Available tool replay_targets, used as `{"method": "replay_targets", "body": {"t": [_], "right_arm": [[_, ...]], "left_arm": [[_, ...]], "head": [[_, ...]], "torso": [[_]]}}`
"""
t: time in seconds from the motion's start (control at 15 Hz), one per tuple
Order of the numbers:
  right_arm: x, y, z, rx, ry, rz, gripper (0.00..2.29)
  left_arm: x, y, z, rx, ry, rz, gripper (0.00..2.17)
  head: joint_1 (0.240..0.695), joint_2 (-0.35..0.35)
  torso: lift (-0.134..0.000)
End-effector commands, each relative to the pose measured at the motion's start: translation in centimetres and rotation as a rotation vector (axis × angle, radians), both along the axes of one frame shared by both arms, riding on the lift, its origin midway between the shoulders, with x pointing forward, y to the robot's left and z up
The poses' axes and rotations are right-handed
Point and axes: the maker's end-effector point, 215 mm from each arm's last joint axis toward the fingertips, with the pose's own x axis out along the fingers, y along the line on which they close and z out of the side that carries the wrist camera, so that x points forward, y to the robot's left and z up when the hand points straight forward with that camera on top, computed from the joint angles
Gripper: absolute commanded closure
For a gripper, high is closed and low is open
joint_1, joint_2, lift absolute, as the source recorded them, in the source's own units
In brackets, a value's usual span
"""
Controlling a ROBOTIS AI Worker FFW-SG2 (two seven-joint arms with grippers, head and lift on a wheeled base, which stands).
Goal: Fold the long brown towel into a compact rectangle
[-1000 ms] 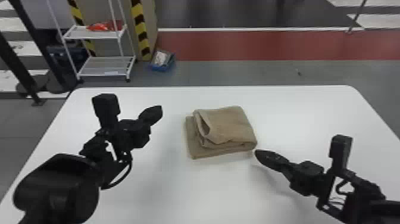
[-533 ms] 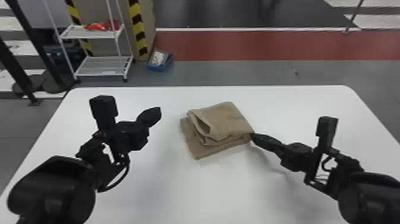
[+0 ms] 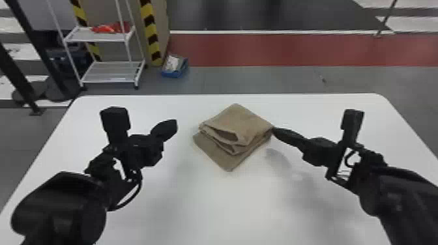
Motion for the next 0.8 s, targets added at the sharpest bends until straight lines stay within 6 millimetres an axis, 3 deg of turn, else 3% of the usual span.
{"method": "replay_targets", "body": {"t": [0.0, 0.2, 0.33, 0.53, 0.73], "right_arm": [[-2.4, -3.6, 0.4, 0.081, -0.016, -0.037, 2.01], [-6.2, -11.0, 2.1, 0.162, -0.053, -0.095, 2.01], [-8.6, -13.7, 2.9, 0.179, -0.067, -0.114, 2.01], [-11.7, -16.2, 4.4, 0.209, -0.085, -0.137, 2.01], [-14.0, -16.8, 5.9, 0.229, -0.110, -0.136, 2.01]], "left_arm": [[0.6, 0.2, -1.0, -0.010, 0.005, -0.025, 1.92], [0.6, -1.8, -3.1, -0.028, 0.025, -0.121, 1.92], [0.8, -3.0, -4.1, -0.032, 0.029, -0.163, 1.92], [2.3, -3.8, -4.6, -0.011, 0.000, -0.179, 1.92], [3.2, -4.3, -6.1, 0.041, 0.018, -0.186, 1.92]], "head": [[0.695, 0.009], [0.695, -0.043], [0.695, -0.091], [0.695, -0.165], [0.695, -0.197]], "torso": [[-0.128], [-0.128], [-0.128], [-0.128], [-0.128]]}}
